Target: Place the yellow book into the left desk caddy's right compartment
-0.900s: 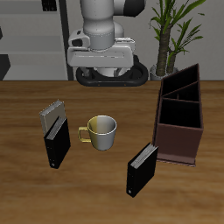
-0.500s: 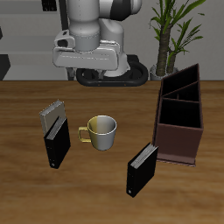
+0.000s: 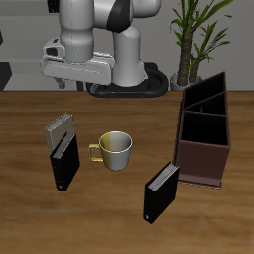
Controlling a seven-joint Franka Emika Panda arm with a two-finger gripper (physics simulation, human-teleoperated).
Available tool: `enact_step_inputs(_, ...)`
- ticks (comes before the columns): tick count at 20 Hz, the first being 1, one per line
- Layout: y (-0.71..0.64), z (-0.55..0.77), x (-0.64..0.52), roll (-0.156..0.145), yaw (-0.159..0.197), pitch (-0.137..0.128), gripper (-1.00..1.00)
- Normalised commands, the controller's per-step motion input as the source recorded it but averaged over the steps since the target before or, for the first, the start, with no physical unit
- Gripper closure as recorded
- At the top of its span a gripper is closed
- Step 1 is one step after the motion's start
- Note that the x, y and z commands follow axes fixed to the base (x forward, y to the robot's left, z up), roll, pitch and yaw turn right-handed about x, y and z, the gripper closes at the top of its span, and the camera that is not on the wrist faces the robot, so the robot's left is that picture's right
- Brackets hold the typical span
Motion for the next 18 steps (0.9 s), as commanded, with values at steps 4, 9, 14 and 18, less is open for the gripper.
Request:
enact_step_inputs(4, -0.27, -0.33, -0.02, -0.04, -0.019, 0.012, -1.0)
enact_step_inputs(9, -0.17, -0.23, -0.01, -0.027, -0.029, 0.0, -1.0)
enact_step_inputs(14, -0.26, -0.3, -0.02, -0.042, -0.01, 0.011, -1.0)
enact_step_inputs(18, -0.12, -0.15, -0.03, -0.028, -0.035, 0.001, -1.0)
